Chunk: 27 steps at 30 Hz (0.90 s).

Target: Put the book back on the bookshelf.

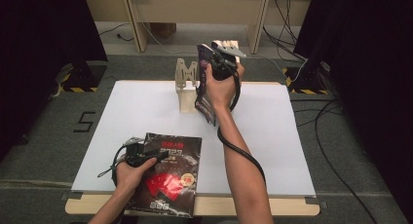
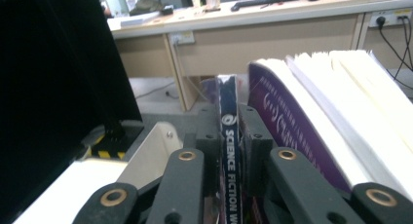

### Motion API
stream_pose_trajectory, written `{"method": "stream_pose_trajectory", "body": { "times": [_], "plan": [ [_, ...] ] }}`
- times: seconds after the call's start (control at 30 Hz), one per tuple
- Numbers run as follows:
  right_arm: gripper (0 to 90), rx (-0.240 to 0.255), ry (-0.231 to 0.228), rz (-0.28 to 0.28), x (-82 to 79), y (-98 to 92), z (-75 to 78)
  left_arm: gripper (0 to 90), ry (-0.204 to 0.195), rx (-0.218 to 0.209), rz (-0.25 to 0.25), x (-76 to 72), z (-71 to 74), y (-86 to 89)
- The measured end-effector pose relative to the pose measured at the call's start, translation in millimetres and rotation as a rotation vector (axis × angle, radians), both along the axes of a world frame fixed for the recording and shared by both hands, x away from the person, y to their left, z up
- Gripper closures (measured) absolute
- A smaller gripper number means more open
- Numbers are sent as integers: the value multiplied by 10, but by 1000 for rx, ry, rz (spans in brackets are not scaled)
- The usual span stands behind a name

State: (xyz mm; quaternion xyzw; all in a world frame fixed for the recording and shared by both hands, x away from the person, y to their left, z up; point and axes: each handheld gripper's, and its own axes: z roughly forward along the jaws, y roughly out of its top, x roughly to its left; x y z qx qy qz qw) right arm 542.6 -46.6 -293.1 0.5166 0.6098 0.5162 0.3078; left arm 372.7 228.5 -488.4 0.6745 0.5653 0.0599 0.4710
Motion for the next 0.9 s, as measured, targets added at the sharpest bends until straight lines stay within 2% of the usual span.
{"method": "stream_pose_trajectory", "body": {
  "times": [0.07, 0.2, 0.3, 0.47, 0.53, 0.57, 0.67, 0.9],
  "plan": [
    [808, -22, 6, 2, -78, -12, -5, 416, -8, 4, 5, 5, 12, 8],
    [792, -28, 25, -1, -188, -57, -27, 416, -4, 3, -1, 1, 10, -9],
    [779, -25, 58, 5, -235, -92, -26, 416, -2, 5, -6, -7, 2, -35],
    [741, -51, 124, 9, -251, -100, -18, 416, -3, 1, -6, -9, 8, -50],
    [731, -41, 143, 13, -248, -123, -13, 416, -6, 0, -5, -10, 9, -46],
    [731, -32, 146, 16, -247, -133, -14, 416, -4, 1, -5, -10, 8, -46],
    [736, -47, 145, 11, -255, -133, -7, 416, -1, 0, -6, -8, 6, -43],
    [770, -52, 182, 27, -275, -91, -4, 416, -3, -1, -2, -10, 19, -35]
  ]
}}
